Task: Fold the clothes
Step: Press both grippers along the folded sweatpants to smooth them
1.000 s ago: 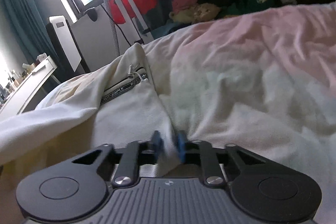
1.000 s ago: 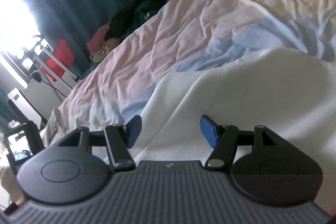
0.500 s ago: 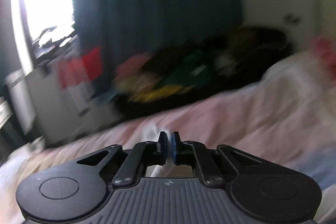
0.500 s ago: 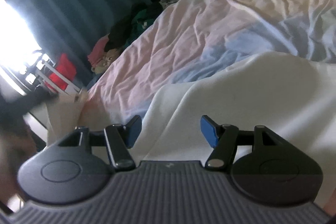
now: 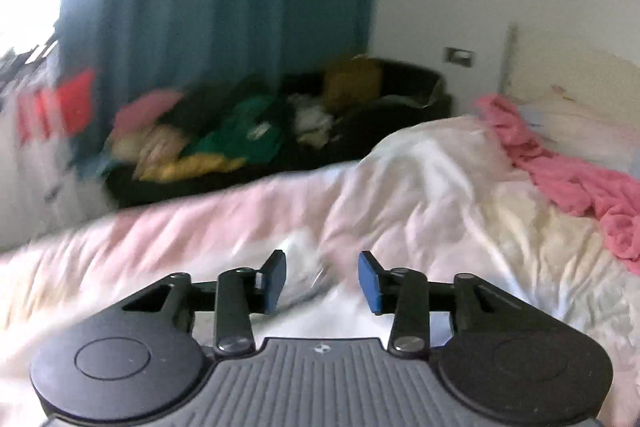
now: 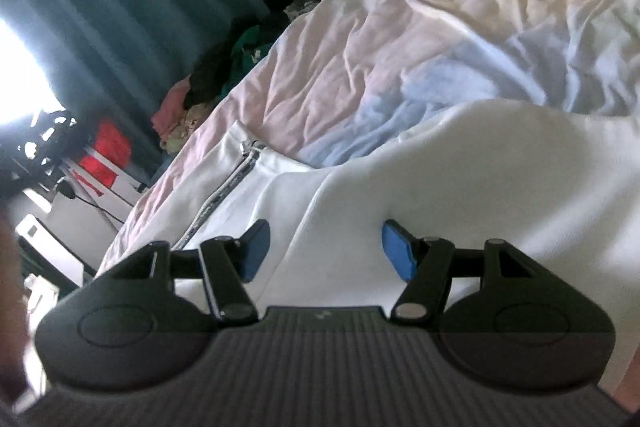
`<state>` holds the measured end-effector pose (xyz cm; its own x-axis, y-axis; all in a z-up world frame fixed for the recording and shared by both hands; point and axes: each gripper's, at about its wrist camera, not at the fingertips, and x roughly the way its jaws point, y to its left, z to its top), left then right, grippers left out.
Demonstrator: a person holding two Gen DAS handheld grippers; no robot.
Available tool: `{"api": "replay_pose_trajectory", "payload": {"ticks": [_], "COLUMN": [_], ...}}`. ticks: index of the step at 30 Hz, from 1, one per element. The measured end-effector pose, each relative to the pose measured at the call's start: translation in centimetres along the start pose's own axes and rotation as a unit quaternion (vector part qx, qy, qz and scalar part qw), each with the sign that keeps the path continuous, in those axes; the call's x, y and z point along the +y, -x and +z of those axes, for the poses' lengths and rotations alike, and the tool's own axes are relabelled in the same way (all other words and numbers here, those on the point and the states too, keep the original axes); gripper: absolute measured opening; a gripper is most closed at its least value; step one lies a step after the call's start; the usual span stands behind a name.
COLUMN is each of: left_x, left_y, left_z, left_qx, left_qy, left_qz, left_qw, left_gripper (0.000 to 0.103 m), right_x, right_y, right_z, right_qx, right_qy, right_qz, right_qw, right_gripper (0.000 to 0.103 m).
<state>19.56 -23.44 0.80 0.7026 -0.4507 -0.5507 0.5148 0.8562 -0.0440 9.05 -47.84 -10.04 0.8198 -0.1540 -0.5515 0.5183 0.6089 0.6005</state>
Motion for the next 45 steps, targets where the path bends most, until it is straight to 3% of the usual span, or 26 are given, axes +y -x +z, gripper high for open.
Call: {"api": "replay_pose_trajectory", "payload": {"ticks": [4,7,9,10,14,18,21,25,26,29,31,33,37,39,43,45], "left_x": [8.0,13.7,16.3,17.5,22.5,27.0,29.6,33.0,33.5,33.6,33.3,32.4,31.6,31.7,32.2,32.6], "left_y": [5.6,9.8,11.8,12.4,14.9,13.5,12.1,10.3,10.1,9.7,9.3,8.9,8.3,8.3,8.3,8.4], "left_z": [-7.0,-12.0,-14.3,-15.0,-17.9,-18.4,-19.1,-20.3,-20.4,-20.2,-19.9,-19.6,-19.5,-19.7,-20.1,-20.4], "left_qx": [0.040,0.068,0.066,0.059,0.033,0.001,-0.013,-0.030,-0.031,-0.034,-0.035,-0.034,-0.033,-0.036,-0.046,-0.052], "left_qy": [0.085,0.143,0.171,0.196,0.291,0.367,0.421,0.492,0.500,0.500,0.482,0.460,0.438,0.446,0.476,0.491], "left_qz": [0.069,0.125,0.149,0.146,0.134,0.106,0.076,0.034,0.028,0.028,0.035,0.040,0.046,0.042,0.027,0.020], "left_qw": [0.9931,0.9794,0.9717,0.9679,0.9467,0.9242,0.9036,0.8694,0.8648,0.8648,0.8749,0.8863,0.8974,0.8935,0.8776,0.8691], "left_gripper": [0.053,0.053,0.056,0.057,0.058,0.060,0.060,0.060,0.060,0.060,0.060,0.060,0.060,0.060,0.059,0.059], "right_x": [0.1,0.1,0.1,0.3,1.3,1.6,1.8,1.6,1.6,1.8,2.7,4.0,6.0,7.1,8.4,8.8], "right_y": [-0.1,-0.5,-1.0,-1.3,-2.9,-5.3,-7.4,-9.5,-9.7,-9.1,-8.9,-9.9,-12.3,-12.9,-14.2,-14.5], "right_z": [-0.2,-0.3,-0.3,-0.4,-0.3,0.5,0.9,0.6,0.4,0.2,-0.3,-1.4,-6.0,-7.9,-9.6,-9.9], "right_qx": [0.013,0.037,0.055,0.063,0.092,0.116,0.135,0.149,0.144,0.106,0.097,0.145,0.267,0.293,0.286,0.287], "right_qy": [-0.010,-0.034,-0.050,-0.050,-0.048,-0.088,-0.104,-0.118,-0.124,-0.138,-0.129,-0.121,-0.131,-0.127,-0.159,-0.190], "right_qz": [0.041,0.092,0.120,0.128,0.155,0.168,0.168,0.132,0.134,0.165,0.204,0.234,0.299,0.304,0.287,0.290], "right_qw": [0.999,0.994,0.990,0.989,0.982,0.975,0.971,0.973,0.973,0.971,0.966,0.954,0.907,0.898,0.900,0.893], "right_gripper": [0.065,0.064,0.063,0.058,0.056,0.056,0.057,0.057,0.057,0.056,0.057,0.057,0.057,0.056,0.062,0.065]}}
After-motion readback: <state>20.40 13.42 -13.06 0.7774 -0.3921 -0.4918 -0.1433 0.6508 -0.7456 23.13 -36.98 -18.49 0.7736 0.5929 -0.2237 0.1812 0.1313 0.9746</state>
